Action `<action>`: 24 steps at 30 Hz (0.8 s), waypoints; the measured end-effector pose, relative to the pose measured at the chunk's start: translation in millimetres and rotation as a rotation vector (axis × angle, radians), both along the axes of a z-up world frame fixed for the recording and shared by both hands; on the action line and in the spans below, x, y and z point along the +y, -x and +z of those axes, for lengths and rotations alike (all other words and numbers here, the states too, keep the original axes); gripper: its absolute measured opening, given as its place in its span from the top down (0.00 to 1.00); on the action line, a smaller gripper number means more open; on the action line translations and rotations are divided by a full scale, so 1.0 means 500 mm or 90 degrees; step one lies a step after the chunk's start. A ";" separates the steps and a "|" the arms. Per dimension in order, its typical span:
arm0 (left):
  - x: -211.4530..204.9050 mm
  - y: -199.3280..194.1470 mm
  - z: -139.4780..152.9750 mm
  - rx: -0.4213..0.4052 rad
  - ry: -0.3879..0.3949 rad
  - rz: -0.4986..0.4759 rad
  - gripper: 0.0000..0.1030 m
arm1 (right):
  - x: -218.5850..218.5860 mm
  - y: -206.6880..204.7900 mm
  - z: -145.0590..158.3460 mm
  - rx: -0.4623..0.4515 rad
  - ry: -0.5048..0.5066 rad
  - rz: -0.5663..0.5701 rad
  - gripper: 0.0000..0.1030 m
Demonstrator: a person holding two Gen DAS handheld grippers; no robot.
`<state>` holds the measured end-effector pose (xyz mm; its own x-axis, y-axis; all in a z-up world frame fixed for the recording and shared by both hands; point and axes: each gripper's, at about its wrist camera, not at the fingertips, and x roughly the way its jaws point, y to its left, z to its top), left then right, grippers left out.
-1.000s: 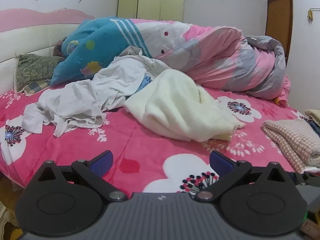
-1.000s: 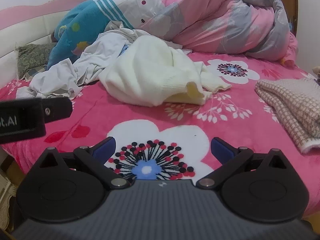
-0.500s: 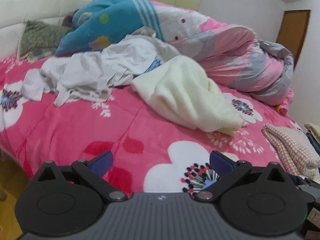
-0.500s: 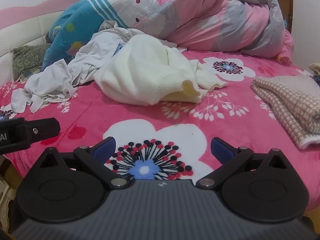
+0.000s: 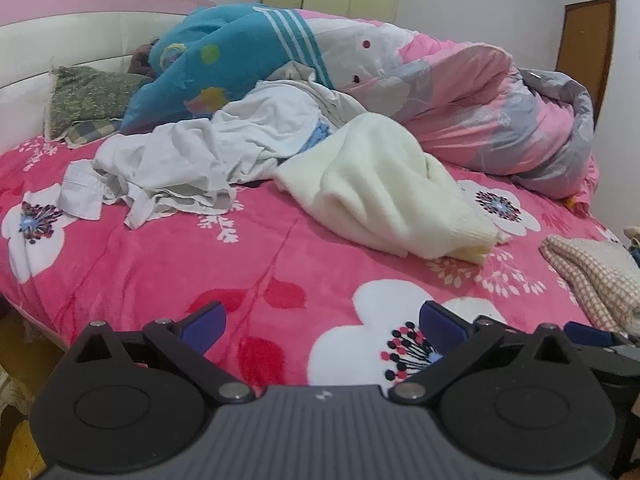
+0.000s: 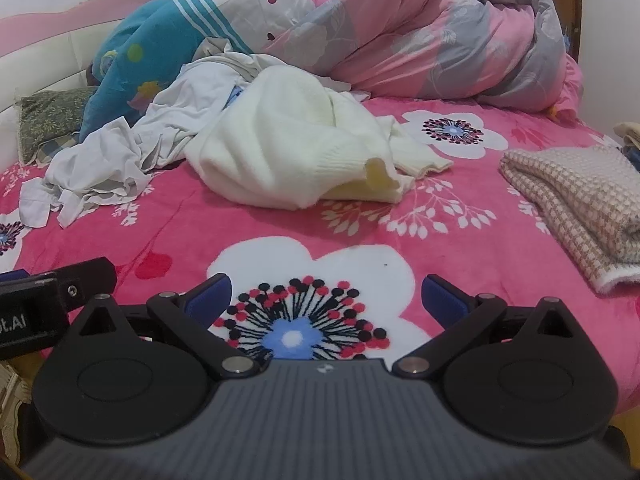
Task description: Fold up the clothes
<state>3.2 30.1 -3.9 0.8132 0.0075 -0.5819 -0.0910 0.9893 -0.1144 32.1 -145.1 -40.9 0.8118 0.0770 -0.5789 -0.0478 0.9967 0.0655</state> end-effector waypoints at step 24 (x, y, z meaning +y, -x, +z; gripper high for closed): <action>0.004 0.004 0.001 -0.025 -0.045 0.023 0.00 | 0.009 -0.001 -0.004 0.008 0.000 0.007 0.01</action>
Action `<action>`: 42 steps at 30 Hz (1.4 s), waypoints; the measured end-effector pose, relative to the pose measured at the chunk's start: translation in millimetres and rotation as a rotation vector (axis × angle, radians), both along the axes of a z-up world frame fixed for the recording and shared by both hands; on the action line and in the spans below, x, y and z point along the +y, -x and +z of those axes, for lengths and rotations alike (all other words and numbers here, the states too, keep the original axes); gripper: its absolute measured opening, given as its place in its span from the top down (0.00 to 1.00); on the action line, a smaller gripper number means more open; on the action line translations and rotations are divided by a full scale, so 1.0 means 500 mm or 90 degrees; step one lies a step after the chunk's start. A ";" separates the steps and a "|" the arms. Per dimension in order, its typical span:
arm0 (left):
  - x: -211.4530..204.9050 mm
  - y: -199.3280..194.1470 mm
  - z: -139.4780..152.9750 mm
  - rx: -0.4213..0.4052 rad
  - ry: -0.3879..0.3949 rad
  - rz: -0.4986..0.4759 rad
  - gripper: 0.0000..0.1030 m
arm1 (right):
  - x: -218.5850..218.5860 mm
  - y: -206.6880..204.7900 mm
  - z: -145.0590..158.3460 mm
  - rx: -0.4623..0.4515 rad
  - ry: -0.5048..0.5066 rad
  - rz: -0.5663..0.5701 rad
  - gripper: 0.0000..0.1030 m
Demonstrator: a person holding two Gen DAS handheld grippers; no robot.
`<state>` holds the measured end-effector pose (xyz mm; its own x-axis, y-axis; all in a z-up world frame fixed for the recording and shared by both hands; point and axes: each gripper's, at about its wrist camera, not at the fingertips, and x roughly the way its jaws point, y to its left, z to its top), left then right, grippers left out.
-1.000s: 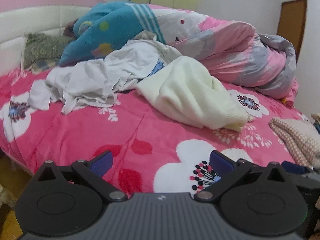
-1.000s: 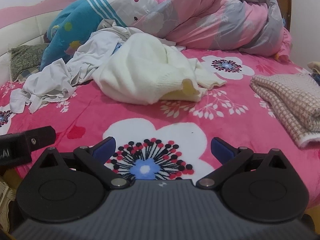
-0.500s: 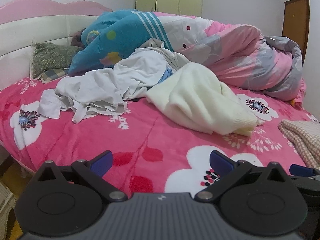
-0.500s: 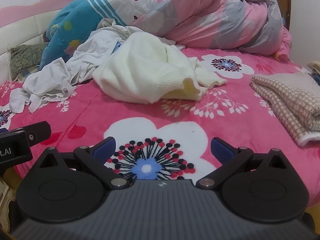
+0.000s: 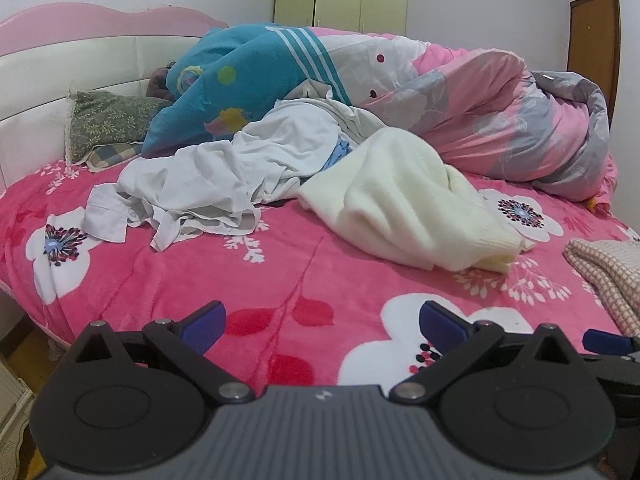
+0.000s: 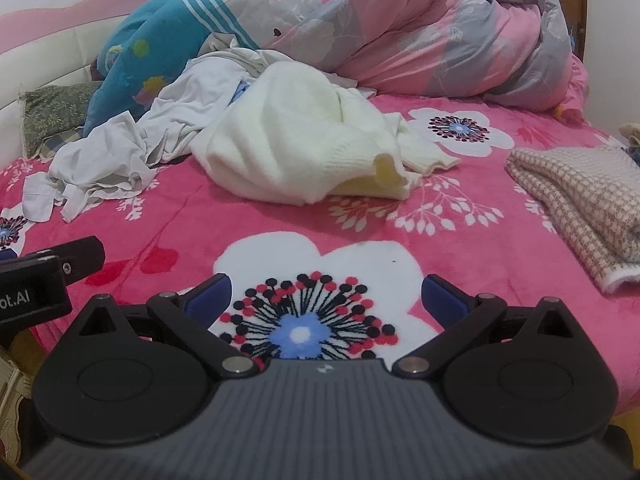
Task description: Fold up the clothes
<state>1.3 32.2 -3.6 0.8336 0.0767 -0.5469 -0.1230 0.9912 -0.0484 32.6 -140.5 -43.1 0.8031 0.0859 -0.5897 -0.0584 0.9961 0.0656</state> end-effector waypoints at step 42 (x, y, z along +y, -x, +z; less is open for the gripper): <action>-0.141 -0.220 -0.094 -0.061 -0.080 -0.205 0.00 | -0.174 -0.044 -0.074 -0.161 0.047 -0.027 0.02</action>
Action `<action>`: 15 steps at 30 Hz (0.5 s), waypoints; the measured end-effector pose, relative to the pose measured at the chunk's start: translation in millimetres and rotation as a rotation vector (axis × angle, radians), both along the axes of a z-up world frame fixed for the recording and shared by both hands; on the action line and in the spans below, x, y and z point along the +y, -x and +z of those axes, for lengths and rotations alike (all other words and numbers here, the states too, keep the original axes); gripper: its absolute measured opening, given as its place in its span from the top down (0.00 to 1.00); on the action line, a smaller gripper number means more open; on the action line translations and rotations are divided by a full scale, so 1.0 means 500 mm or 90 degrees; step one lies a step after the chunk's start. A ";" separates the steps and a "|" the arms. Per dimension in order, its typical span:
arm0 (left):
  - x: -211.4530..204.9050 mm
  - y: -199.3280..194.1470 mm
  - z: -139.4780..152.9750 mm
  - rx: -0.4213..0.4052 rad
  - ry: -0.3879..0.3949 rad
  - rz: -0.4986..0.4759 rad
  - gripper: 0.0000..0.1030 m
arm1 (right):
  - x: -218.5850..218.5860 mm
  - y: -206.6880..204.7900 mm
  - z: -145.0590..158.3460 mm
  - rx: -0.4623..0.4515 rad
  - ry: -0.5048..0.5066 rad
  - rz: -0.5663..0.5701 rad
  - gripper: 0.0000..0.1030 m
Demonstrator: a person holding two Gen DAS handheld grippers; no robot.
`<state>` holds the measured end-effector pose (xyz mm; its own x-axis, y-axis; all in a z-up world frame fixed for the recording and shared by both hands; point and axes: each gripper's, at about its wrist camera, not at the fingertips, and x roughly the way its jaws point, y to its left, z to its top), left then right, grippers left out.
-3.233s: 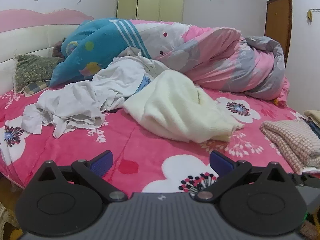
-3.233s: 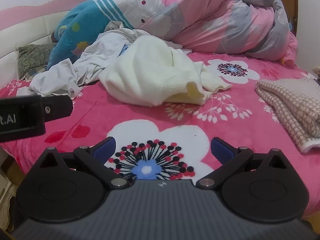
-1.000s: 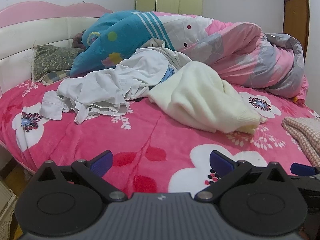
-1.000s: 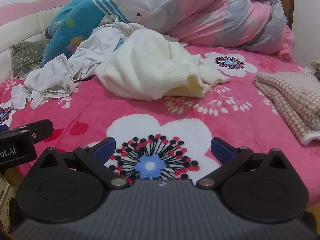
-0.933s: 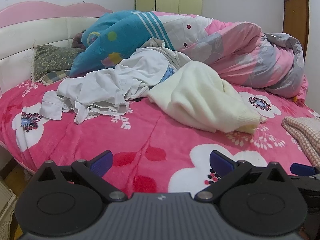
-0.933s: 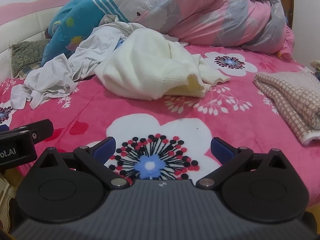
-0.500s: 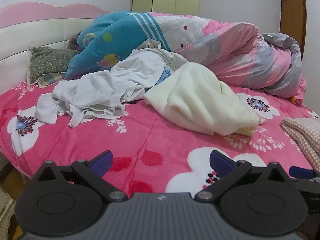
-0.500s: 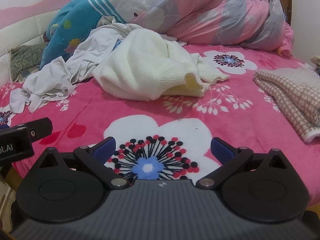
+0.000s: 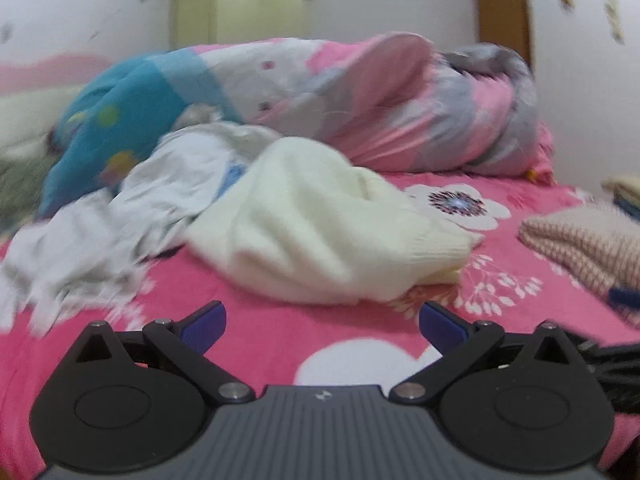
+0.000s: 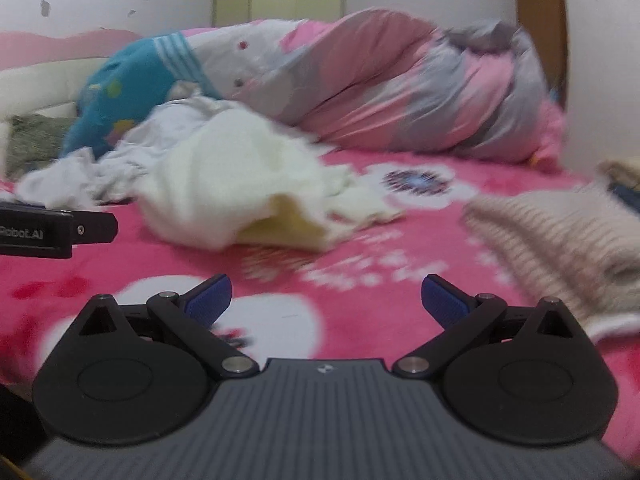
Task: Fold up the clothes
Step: 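Grasp the cream sweater with the left gripper while the right gripper grasps another edge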
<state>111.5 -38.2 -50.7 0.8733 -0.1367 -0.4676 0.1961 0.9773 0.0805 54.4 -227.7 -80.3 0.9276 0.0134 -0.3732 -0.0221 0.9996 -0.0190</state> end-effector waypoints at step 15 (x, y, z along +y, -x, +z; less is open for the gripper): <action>-0.068 -0.190 -0.052 -0.035 -0.023 -0.010 0.69 | -0.090 -0.070 -0.009 -0.060 0.039 0.000 0.43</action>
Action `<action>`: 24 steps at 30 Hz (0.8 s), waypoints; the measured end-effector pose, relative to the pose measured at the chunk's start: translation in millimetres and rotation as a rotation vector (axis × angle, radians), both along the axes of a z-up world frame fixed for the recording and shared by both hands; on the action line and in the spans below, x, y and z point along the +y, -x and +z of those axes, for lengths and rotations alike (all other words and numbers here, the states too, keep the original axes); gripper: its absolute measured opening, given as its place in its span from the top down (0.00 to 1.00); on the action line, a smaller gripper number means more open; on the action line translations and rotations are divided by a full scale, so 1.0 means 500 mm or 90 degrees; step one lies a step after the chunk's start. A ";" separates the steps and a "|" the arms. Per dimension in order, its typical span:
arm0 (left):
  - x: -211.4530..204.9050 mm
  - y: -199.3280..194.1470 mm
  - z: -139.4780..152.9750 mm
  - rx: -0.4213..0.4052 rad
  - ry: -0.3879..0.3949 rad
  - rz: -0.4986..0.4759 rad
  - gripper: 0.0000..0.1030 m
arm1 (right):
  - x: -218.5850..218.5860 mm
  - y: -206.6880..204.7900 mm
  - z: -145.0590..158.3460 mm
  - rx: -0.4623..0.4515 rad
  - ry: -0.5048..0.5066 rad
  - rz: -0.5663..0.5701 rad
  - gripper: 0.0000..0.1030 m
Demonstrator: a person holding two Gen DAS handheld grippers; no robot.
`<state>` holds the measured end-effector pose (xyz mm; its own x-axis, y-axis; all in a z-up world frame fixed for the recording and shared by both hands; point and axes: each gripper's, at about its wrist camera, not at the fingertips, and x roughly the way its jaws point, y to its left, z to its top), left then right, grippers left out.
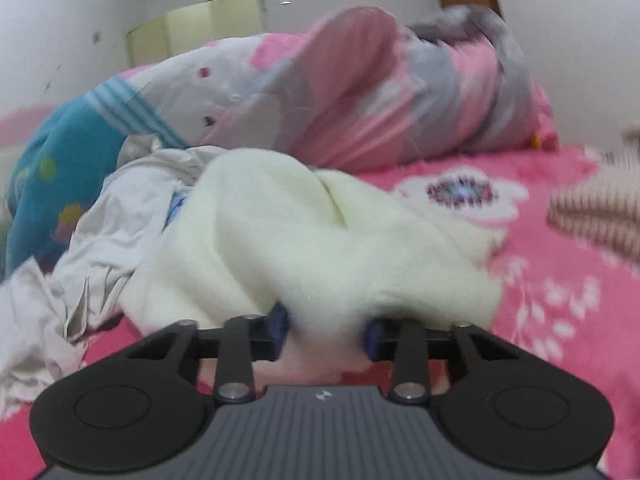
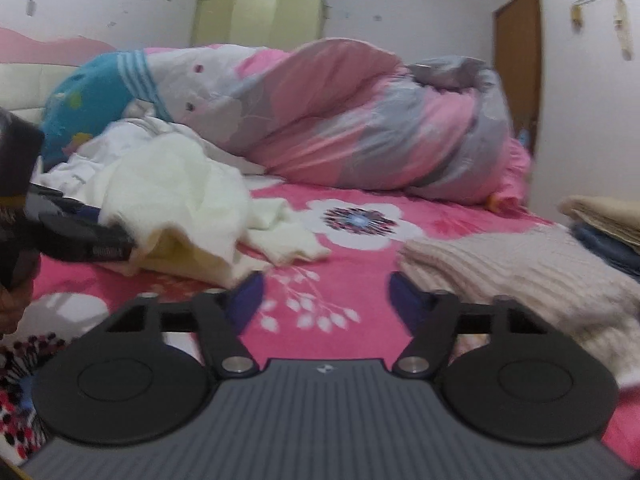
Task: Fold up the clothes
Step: 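Grasp the cream sweater with the left gripper while the right gripper grasps another edge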
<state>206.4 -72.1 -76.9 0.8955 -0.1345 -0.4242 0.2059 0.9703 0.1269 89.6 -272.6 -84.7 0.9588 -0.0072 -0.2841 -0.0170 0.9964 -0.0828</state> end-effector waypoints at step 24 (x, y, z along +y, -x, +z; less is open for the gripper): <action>0.234 -0.091 0.101 0.005 0.181 -0.005 0.58 | 0.223 -0.343 0.029 -0.143 0.328 0.341 0.51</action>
